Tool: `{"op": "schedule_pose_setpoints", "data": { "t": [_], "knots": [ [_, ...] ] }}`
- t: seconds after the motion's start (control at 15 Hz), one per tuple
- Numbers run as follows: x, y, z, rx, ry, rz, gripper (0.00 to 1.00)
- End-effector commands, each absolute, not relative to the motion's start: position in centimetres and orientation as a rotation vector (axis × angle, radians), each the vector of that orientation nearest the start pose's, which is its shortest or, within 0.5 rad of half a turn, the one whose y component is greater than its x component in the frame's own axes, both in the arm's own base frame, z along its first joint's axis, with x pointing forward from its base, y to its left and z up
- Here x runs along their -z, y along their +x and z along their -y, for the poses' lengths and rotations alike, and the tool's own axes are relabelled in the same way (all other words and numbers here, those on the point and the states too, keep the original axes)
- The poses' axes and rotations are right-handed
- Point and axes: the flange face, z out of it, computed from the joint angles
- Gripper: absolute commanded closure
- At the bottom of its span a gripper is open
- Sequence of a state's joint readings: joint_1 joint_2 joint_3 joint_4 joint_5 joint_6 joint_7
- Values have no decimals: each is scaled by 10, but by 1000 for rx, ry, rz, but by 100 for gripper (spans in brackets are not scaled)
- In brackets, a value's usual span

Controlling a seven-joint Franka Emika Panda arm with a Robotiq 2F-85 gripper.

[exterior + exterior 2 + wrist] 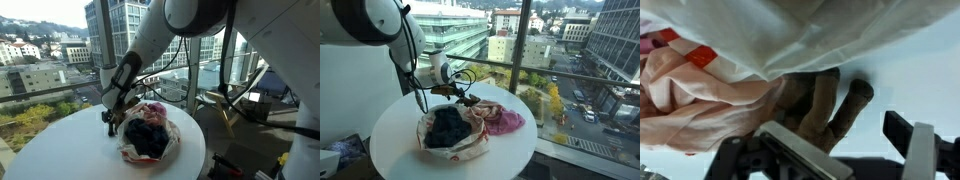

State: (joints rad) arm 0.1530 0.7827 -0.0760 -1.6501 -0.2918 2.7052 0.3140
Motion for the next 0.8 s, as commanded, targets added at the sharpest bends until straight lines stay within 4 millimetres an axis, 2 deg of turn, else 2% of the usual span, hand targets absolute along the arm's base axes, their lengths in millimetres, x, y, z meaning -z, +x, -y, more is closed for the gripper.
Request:
{"op": "schedule_pose_setpoints", "data": {
  "t": [0.0, 0.33, 0.4, 0.47, 0.73],
  "knots": [
    [-158, 731, -73, 585, -3232, -13, 0],
    [-136, 754, -64, 662, -3222, -69, 0],
    [-133, 758, -61, 673, -3226, -71, 25],
    [-130, 760, -58, 672, -3228, -82, 27],
    [-119, 762, -48, 657, -3224, -136, 58]
  ]
}}
